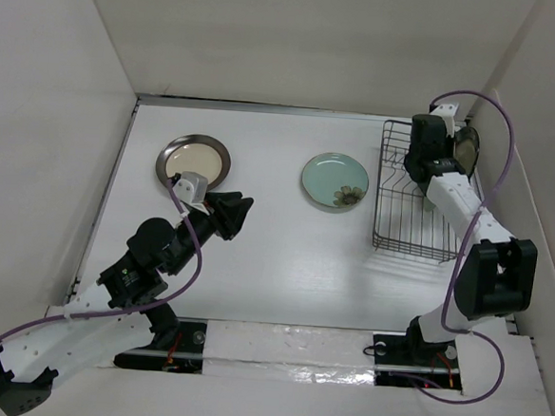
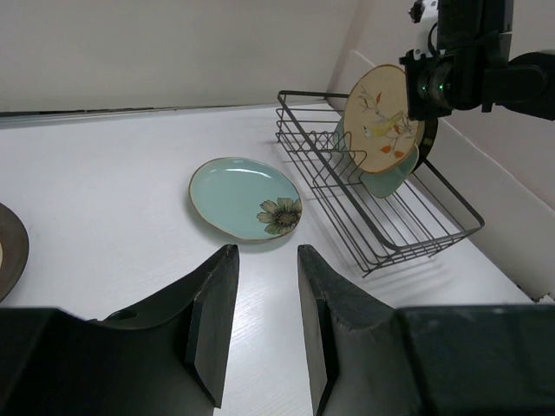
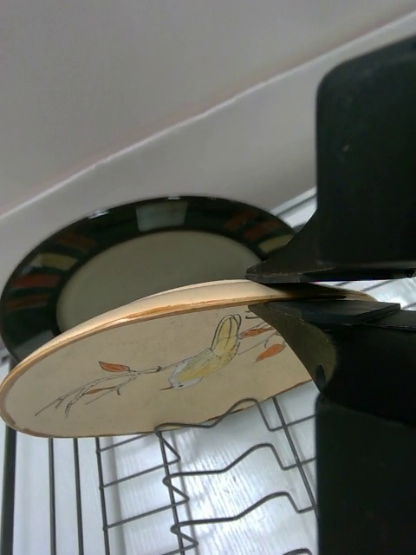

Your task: Load the plates into the dish rack

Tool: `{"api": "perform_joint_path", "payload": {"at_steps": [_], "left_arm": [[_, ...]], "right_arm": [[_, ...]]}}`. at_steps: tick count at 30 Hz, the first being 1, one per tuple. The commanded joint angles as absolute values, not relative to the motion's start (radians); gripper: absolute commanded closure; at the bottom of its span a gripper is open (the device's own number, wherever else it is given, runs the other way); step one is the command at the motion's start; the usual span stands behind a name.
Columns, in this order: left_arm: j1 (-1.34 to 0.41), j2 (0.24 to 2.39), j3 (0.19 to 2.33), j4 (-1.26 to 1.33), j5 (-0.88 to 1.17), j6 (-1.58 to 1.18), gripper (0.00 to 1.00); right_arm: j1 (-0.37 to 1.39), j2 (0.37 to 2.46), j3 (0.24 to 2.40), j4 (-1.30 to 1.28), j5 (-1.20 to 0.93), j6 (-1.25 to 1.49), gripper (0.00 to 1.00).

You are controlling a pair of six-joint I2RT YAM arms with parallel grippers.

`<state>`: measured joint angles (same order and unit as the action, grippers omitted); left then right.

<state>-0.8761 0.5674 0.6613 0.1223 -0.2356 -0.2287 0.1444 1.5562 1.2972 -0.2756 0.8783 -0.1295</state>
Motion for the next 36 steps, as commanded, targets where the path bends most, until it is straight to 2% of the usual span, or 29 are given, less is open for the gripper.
{"api": "perform_joint_path", "payload": {"at_steps": [1,6,8,11,12,14,15,16,17,20,22,23,24,25,26,27,28,31,32,35,36], "left_arm": [[-0.882,0.558,0.657,0.166,-0.23,-0.222,0.7],[-0.882,0.561,0.661,0.164,-0.232,-0.221,0.7],[-0.882,0.566,0.658,0.161,-0.235,-0.221,0.7],[-0.882,0.565,0.663,0.16,-0.235,-0.221,0.7],[-0.882,0.565,0.661,0.163,-0.235,-0.221,0.7],[-0.882,0.568,0.658,0.161,-0.238,-0.219,0.7],[-0.882,0.569,0.658,0.158,-0.238,-0.221,0.7],[-0.882,0.569,0.663,0.158,-0.236,-0.221,0.69],[-0.882,0.566,0.663,0.161,-0.235,-0.219,0.69],[-0.882,0.563,0.658,0.163,-0.236,-0.221,0.69],[-0.882,0.563,0.661,0.16,-0.245,-0.221,0.69],[-0.882,0.557,0.663,0.16,-0.248,-0.221,0.7],[-0.882,0.554,0.66,0.167,-0.255,-0.221,0.75],[-0.882,0.549,0.655,0.17,-0.261,-0.222,0.77],[-0.882,0.545,0.653,0.17,-0.267,-0.221,0.82],[-0.882,0.543,0.653,0.166,-0.281,-0.222,0.9],[-0.882,0.542,0.657,0.164,-0.285,-0.222,0.93],[-0.882,0.523,0.654,0.173,-0.293,-0.222,0.96],[-0.882,0.515,0.649,0.176,-0.296,-0.222,0.96],[-0.882,0.508,0.652,0.169,-0.307,-0.221,0.91],[-0.882,0.506,0.652,0.173,-0.304,-0.222,0.86]], "right_arm": [[0.141,1.562,1.287,-0.134,0.897,-0.077,1.0],[0.141,1.589,1.264,-0.121,0.877,-0.035,1.0],[0.141,1.592,1.266,-0.124,0.876,-0.009,0.96],[0.15,1.572,1.266,-0.141,0.879,0.032,0.79],[0.15,1.56,1.266,-0.143,0.882,0.035,0.61],[0.15,1.519,1.269,-0.159,0.879,0.054,0.49],[0.159,1.5,1.273,-0.169,0.868,0.061,0.37],[0.176,1.48,1.276,-0.175,0.861,0.066,0.33],[0.196,1.441,1.279,-0.179,0.845,0.074,0.23],[0.233,1.385,1.289,-0.186,0.781,0.095,0.22],[0.296,1.339,1.282,-0.154,0.729,0.124,0.26],[0.322,1.33,1.275,-0.137,0.653,0.135,0.36],[0.346,1.324,1.263,-0.12,0.611,0.155,0.73],[0.372,1.325,1.252,-0.065,0.568,0.21,0.89],[0.418,1.334,1.24,-0.03,0.451,0.23,1.0],[0.443,1.353,1.235,-0.011,0.407,0.254,1.0],[0.469,1.405,1.232,0.071,0.379,0.321,1.0],[0.564,1.529,1.268,0.197,0.247,0.45,1.0],[0.586,1.634,1.293,0.221,0.186,0.481,0.94],[0.679,1.852,1.427,0.278,0.143,0.572,0.63],[0.716,1.905,1.463,0.279,0.146,0.593,0.45]]}}
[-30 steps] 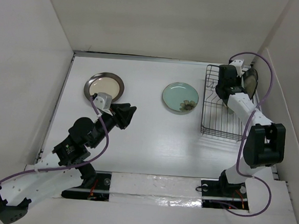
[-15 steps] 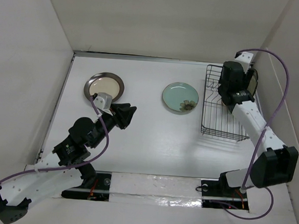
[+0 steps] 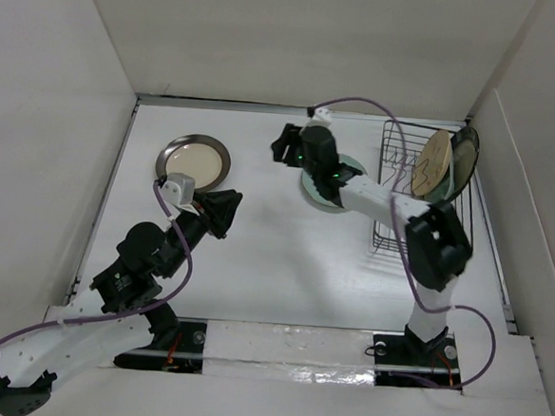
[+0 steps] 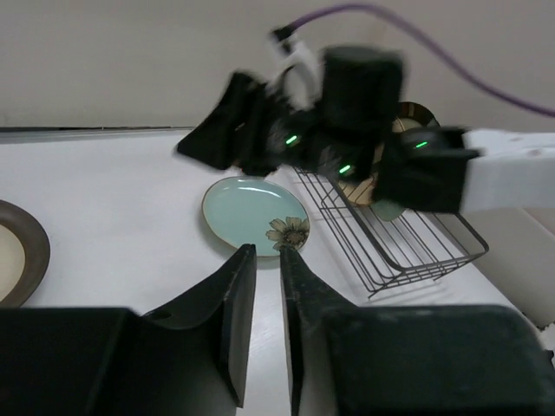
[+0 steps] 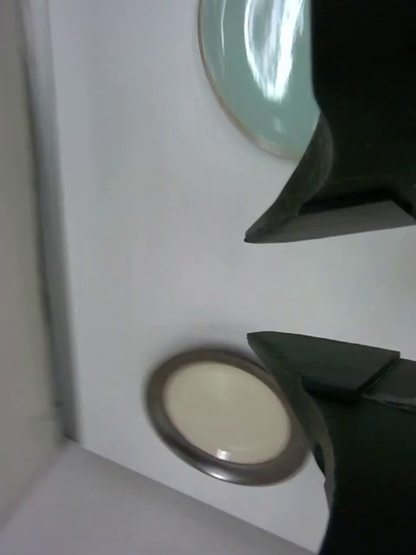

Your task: Load the plates into the dish rack

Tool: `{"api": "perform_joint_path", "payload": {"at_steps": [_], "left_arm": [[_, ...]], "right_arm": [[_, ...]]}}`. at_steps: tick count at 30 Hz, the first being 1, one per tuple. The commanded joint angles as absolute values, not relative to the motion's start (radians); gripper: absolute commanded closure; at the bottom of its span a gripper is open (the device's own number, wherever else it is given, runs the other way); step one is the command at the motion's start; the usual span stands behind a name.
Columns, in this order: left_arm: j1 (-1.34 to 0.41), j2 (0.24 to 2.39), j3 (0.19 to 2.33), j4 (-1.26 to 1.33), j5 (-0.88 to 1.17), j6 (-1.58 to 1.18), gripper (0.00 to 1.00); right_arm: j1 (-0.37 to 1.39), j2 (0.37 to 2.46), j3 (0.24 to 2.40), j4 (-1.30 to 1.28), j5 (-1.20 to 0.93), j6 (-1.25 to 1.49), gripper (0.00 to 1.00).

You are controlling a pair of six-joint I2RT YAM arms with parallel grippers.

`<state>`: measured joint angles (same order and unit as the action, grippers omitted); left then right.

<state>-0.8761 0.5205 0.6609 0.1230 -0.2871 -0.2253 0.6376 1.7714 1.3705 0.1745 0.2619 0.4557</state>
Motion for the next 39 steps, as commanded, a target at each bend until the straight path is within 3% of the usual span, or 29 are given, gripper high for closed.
{"api": "perform_joint_path", "payload": {"at_steps": [1,3,9,16,22,26,27,30,37,39], "left_arm": [[-0.882,0.505,0.65,0.175,-0.301,-0.221,0.84],[-0.882,0.512,0.649,0.17,-0.299,-0.219,0.78],[-0.882,0.523,0.652,0.169,-0.278,-0.221,0.72],[-0.882,0.538,0.655,0.166,-0.27,-0.219,0.71],[-0.882,0.526,0.653,0.166,-0.285,-0.215,0.71],[-0.882,0.519,0.655,0.166,-0.287,-0.213,0.71],[-0.882,0.518,0.653,0.169,-0.29,-0.212,0.71],[-0.882,0.525,0.657,0.161,-0.291,-0.21,0.71],[-0.882,0.522,0.658,0.163,-0.298,-0.21,0.71],[-0.882,0.515,0.653,0.166,-0.308,-0.209,0.71]], "right_arm": [[0.729,1.954,1.498,0.297,0.14,0.636,0.37],[0.739,2.096,1.596,0.307,0.108,0.698,0.26],[0.758,2.337,1.747,0.362,0.048,0.909,0.24],[0.779,2.555,1.93,0.379,-0.037,1.096,0.26],[0.788,2.729,2.104,0.394,-0.087,1.291,0.34],[0.788,2.806,2.209,0.383,-0.103,1.364,0.49],[0.788,2.813,2.22,0.39,-0.104,1.371,0.65],[0.788,2.798,2.189,0.422,-0.097,1.379,1.0],[0.778,2.475,1.869,0.661,-0.031,1.176,1.0],[0.769,2.299,1.742,0.673,0.035,1.106,1.0]]}}
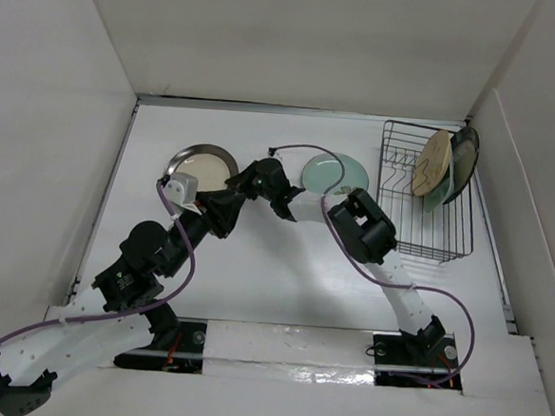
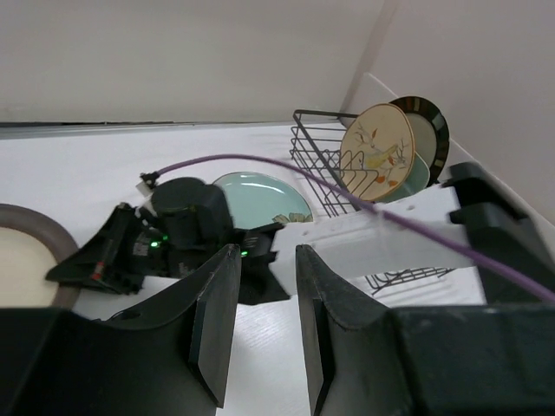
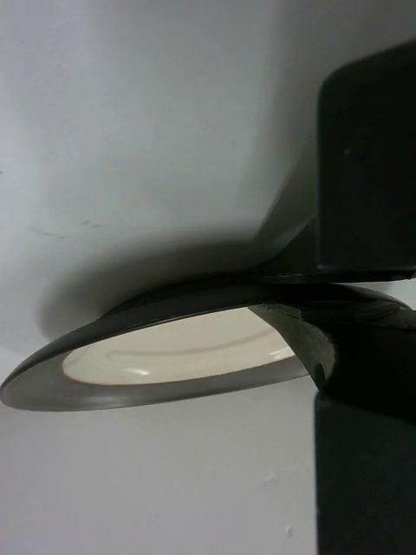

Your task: Load the plates into the dish rack

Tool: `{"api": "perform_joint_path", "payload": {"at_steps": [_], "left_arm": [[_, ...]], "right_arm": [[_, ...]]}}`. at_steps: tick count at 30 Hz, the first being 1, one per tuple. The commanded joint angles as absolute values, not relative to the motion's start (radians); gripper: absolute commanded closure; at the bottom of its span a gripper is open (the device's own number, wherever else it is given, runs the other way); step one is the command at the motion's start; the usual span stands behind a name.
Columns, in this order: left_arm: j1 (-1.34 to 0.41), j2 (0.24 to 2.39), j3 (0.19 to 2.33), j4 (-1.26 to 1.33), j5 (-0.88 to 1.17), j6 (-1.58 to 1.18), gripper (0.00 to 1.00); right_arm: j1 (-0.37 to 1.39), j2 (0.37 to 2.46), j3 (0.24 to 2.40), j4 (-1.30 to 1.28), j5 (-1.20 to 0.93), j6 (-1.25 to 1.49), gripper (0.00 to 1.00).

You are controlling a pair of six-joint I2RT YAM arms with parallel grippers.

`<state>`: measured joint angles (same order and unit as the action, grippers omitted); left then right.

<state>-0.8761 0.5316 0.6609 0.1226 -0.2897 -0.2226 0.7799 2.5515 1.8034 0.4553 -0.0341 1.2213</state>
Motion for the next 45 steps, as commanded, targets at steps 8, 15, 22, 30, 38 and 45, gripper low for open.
{"api": "perform_joint_path", "payload": {"at_steps": [8,15,22,30,38,45], "left_arm": [[-0.882,0.509,0.653,0.166,-0.305,-0.21,0.71],[-0.882,0.532,0.66,0.158,-0.275,-0.218,0.71],[-0.882,0.555,0.663,0.157,-0.265,-0.218,0.7],[-0.882,0.551,0.657,0.163,-0.275,-0.212,0.7],[-0.882,0.561,0.655,0.173,-0.273,-0.209,0.7],[-0.882,0.568,0.657,0.172,-0.276,-0.209,0.7]], "right_arm": [[0.655,1.685,1.289,0.603,0.271,0.721,1.0],[0.491,1.231,1.097,0.3,0.611,0.376,1.0],[0.353,1.126,1.201,0.06,0.813,0.124,1.0],[0.295,1.267,1.376,-0.075,0.933,-0.041,1.0],[0.21,1.347,1.374,-0.077,0.888,-0.08,1.0],[0.178,1.393,1.338,-0.063,0.801,-0.069,1.0]]}}
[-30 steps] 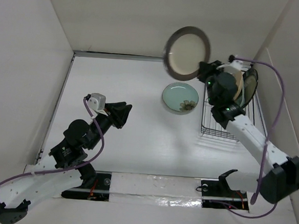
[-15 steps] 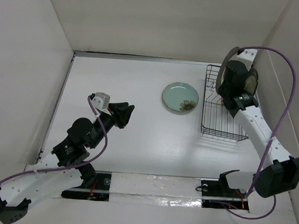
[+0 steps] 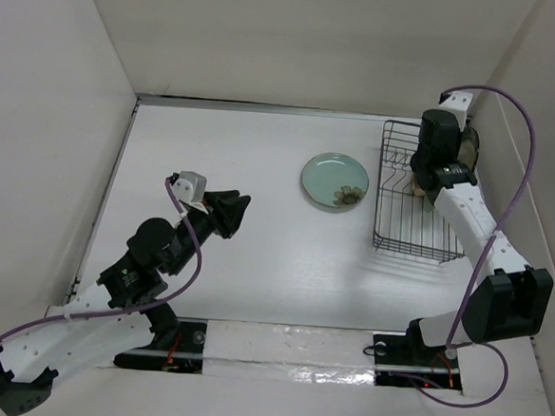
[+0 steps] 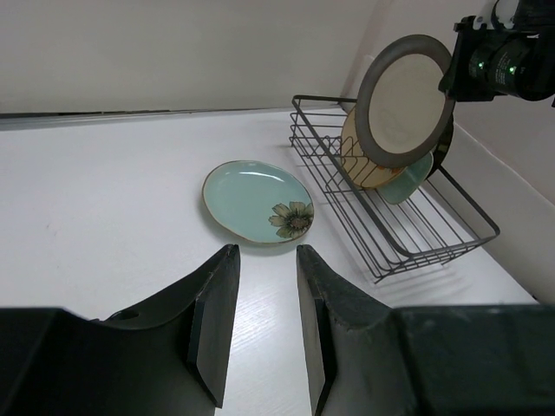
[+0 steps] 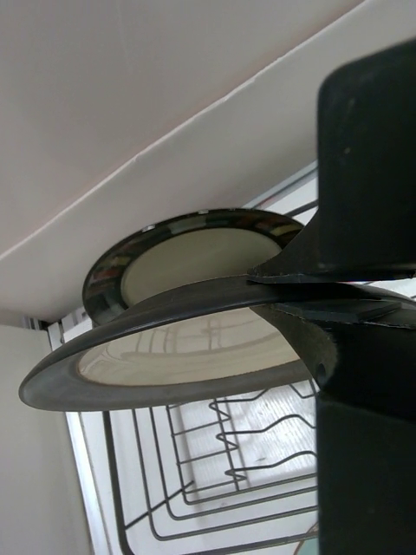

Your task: Load the plates into the dish rack

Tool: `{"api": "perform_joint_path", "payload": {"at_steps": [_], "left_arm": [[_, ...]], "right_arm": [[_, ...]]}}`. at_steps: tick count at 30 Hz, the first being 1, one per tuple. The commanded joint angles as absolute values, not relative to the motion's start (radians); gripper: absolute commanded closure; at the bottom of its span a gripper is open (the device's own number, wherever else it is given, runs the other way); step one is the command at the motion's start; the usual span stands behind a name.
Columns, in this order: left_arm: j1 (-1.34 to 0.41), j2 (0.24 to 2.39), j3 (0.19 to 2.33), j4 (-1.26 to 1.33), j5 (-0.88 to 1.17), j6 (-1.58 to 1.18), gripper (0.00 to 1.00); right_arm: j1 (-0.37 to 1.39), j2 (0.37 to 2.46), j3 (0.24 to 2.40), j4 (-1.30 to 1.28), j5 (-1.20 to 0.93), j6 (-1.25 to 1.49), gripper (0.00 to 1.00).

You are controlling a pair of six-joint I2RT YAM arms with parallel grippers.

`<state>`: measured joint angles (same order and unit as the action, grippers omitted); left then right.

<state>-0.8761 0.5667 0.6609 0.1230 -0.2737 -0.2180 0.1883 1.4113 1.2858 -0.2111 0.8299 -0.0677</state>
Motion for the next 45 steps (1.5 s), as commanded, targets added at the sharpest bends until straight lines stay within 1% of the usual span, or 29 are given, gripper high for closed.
{"api": "perform_joint_path", "payload": {"at_steps": [1,6,14,24,27,30,31,33,34,35,37,38,39,41,42,43,45], "left_arm": [[-0.882,0.572,0.66,0.16,-0.278,-0.207,0.7],[-0.882,0.571,0.658,0.173,-0.279,-0.207,0.7],[-0.882,0.575,0.661,0.16,-0.282,-0.204,0.7],[-0.882,0.591,0.66,0.169,-0.278,-0.206,0.7],[-0.882,0.624,0.675,0.147,-0.278,-0.212,0.7],[-0.882,0.643,0.677,0.15,-0.282,-0.212,0.69],[-0.882,0.649,0.675,0.149,-0.282,-0.215,0.67],[-0.882,0.678,0.683,0.144,-0.281,-0.218,0.65],[-0.882,0.69,0.686,0.137,-0.281,-0.222,0.65],[-0.882,0.716,0.692,0.133,-0.279,-0.224,0.65],[-0.882,0.742,0.709,0.12,-0.278,-0.232,0.65],[-0.882,0.753,0.713,0.115,-0.276,-0.239,0.65],[-0.882,0.774,0.719,0.112,-0.276,-0.241,0.65],[-0.871,0.798,0.724,0.107,-0.272,-0.247,0.64],[-0.847,0.804,0.729,0.106,-0.246,-0.261,0.63],[-0.832,0.811,0.73,0.107,-0.226,-0.27,0.63],[-0.831,0.831,0.738,0.11,-0.222,-0.281,0.61]], "right_arm": [[0.178,1.396,1.332,-0.055,0.787,-0.063,1.0],[0.178,1.422,1.296,-0.026,0.738,-0.043,1.0],[0.196,1.488,1.267,-0.04,0.746,-0.02,1.0],[0.196,1.503,1.186,-0.017,0.686,0.048,1.0],[0.218,1.523,1.181,-0.02,0.689,0.052,0.98],[0.218,1.526,1.164,-0.012,0.695,0.069,0.89],[0.218,1.525,1.163,-0.014,0.686,0.078,0.87],[0.218,1.52,1.158,-0.018,0.669,0.107,0.82],[0.218,1.52,1.154,-0.015,0.652,0.12,0.76],[0.218,1.523,1.151,-0.017,0.64,0.136,0.73],[0.218,1.531,1.15,-0.02,0.629,0.158,0.71],[0.218,1.532,1.15,-0.023,0.629,0.176,0.65],[0.218,1.532,1.15,-0.025,0.635,0.181,0.64],[0.218,1.519,1.146,-0.025,0.658,0.204,0.46],[0.218,1.51,1.144,-0.025,0.655,0.209,0.42],[0.218,1.482,1.143,-0.025,0.634,0.216,0.35],[0.218,1.441,1.135,-0.017,0.617,0.233,0.26]]}}
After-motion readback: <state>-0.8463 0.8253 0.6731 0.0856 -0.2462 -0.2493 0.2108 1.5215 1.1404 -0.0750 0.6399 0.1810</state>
